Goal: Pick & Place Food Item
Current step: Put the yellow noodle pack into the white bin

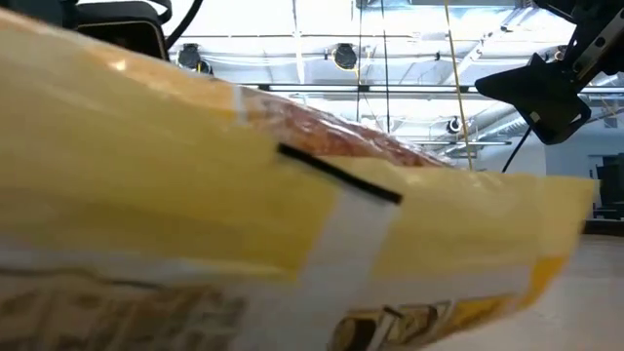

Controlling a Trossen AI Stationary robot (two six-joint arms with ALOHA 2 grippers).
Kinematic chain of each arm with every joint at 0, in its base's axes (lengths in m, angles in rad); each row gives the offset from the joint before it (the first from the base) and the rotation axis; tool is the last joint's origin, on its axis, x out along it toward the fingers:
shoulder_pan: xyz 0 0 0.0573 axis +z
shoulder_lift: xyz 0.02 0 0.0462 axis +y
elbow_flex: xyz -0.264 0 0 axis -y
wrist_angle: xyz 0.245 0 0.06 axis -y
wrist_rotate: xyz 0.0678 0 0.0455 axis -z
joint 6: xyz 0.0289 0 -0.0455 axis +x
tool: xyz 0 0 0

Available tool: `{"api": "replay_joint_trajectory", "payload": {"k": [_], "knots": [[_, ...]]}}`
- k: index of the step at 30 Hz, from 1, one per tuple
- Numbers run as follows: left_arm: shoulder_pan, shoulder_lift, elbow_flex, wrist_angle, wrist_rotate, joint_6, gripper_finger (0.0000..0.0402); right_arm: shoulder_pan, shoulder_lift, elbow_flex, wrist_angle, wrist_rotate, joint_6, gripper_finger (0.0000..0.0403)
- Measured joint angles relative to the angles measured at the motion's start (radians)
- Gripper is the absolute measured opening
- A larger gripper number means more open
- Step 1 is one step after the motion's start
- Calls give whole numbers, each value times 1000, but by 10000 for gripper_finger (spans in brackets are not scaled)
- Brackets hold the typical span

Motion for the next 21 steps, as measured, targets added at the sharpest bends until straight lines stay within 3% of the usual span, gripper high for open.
{"api": "replay_joint_trajectory", "payload": {"k": [15,21], "knots": [[-27,1,0,-97,-39,-111,269,-1,0,0,-2,0,8,293],[-27,1,0,-88,-39,-93,217,-1,0,0,-8,0,8,293]]}}
